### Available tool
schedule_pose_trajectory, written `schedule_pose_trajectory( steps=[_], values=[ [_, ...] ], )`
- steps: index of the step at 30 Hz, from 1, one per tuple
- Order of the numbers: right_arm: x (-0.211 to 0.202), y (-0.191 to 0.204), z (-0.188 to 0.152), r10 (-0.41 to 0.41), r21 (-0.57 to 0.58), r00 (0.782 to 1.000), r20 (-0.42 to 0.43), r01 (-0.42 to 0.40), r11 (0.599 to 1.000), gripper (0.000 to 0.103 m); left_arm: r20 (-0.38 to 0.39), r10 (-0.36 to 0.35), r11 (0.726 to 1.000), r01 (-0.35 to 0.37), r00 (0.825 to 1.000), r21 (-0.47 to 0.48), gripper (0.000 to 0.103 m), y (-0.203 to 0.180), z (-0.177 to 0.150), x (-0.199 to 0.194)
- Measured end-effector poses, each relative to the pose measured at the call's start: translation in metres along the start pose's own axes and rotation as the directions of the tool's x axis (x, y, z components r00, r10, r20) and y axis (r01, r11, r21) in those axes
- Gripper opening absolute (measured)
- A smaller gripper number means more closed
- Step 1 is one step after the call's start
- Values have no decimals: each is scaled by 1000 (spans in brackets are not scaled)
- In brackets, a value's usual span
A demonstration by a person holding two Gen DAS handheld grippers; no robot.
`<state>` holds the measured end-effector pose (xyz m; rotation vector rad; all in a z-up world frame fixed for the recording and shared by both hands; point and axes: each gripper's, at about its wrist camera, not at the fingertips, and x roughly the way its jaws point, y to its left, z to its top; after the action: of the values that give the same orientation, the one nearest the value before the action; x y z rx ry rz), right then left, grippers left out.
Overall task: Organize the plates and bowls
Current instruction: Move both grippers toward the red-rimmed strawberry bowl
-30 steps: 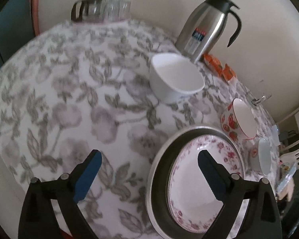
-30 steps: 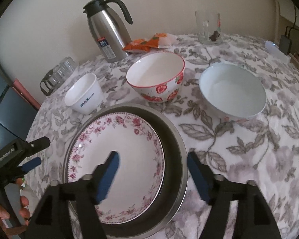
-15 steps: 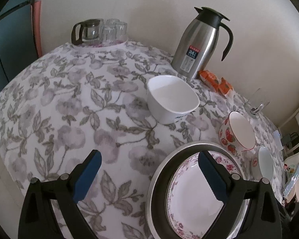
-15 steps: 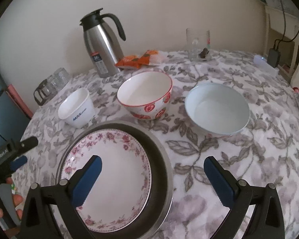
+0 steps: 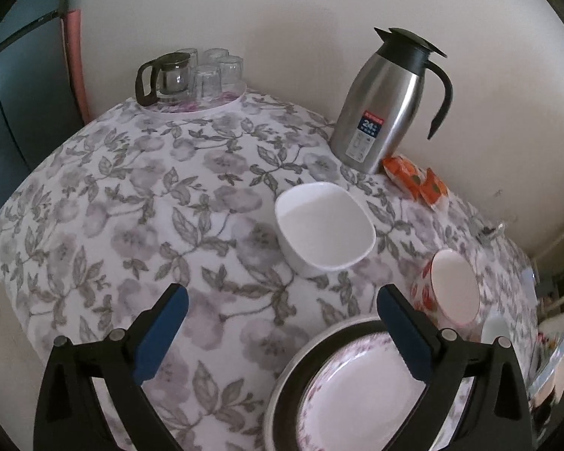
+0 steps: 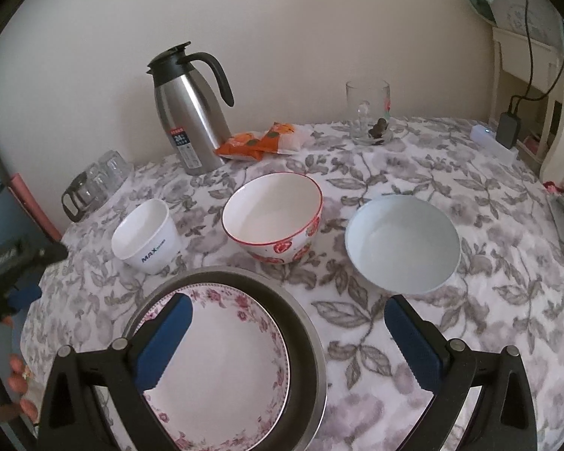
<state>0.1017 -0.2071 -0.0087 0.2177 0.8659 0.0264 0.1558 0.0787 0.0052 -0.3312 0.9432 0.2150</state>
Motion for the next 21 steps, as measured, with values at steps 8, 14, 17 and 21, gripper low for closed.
schedule_pose_trajectory(
  steps=[8,14,17,21],
  values=[
    [4,-11,15,34,52,999,7,-34,998,89,-38,-21,1000,20,999,-23,100,-16,6,23],
    [15,-29,30,32,129,999,6,-33,991,77,-82,-157,987,160,984,20,95,-57,3,37],
    [16,-39,39,26,162,999,25,-30,986,75,-134,-209,976,215,969,33,81,-77,1,51],
    [21,-44,53,37,166,998,41,-43,985,70,-164,-270,958,281,949,53,81,-101,-3,59]
  ],
)
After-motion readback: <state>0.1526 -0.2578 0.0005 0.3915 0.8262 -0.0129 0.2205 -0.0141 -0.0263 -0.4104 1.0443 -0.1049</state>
